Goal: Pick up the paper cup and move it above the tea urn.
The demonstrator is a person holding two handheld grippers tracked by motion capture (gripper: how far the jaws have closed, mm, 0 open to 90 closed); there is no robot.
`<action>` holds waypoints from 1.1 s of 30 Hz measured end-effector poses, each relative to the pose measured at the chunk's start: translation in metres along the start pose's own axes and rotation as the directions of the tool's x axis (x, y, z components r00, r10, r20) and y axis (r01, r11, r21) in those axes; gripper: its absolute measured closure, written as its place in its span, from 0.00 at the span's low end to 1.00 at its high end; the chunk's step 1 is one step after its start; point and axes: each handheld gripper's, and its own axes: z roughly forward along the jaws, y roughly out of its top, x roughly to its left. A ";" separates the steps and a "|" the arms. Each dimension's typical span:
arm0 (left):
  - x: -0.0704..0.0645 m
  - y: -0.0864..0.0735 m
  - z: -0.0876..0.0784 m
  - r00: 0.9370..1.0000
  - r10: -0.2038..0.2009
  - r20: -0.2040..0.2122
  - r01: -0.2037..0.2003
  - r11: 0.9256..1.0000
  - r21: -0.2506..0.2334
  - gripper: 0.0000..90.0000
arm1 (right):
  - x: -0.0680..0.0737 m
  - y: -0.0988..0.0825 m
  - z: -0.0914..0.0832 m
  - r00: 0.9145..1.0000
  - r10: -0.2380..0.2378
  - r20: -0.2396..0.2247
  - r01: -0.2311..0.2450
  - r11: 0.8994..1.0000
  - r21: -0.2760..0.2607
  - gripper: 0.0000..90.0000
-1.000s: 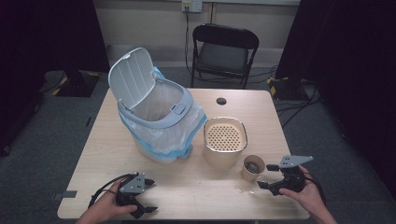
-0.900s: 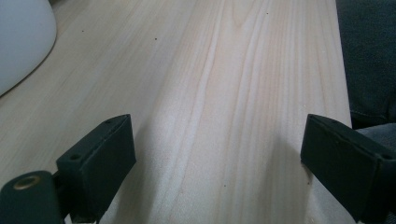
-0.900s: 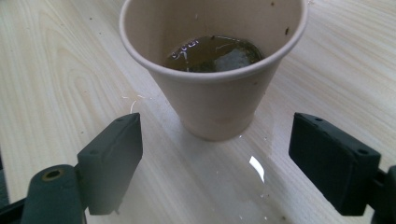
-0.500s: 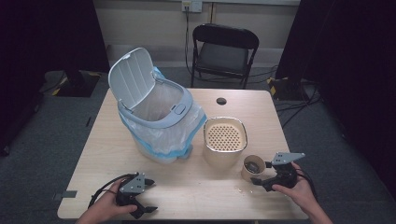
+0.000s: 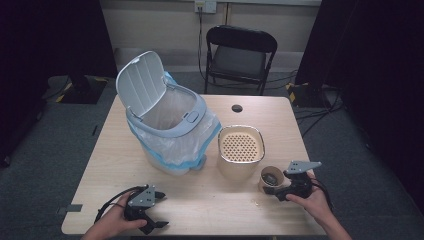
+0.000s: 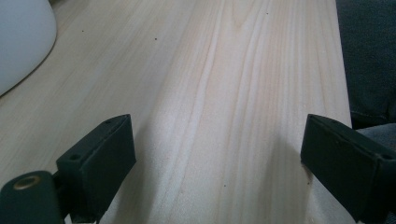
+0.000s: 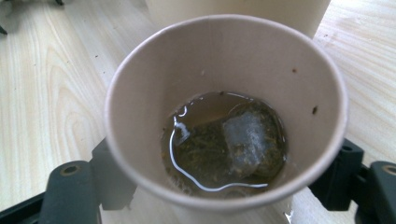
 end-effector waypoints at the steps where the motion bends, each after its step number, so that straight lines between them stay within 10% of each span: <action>1: 0.000 0.000 0.000 1.000 0.003 0.001 -0.003 1.000 0.000 0.11 | -0.001 -0.001 0.001 1.000 0.005 -0.006 -0.005 1.000 -0.004 0.26; 33: 0.000 0.000 0.000 1.000 0.000 0.000 0.000 1.000 0.000 0.10 | -0.014 0.021 -0.015 0.998 -0.030 0.062 0.030 1.000 0.003 0.31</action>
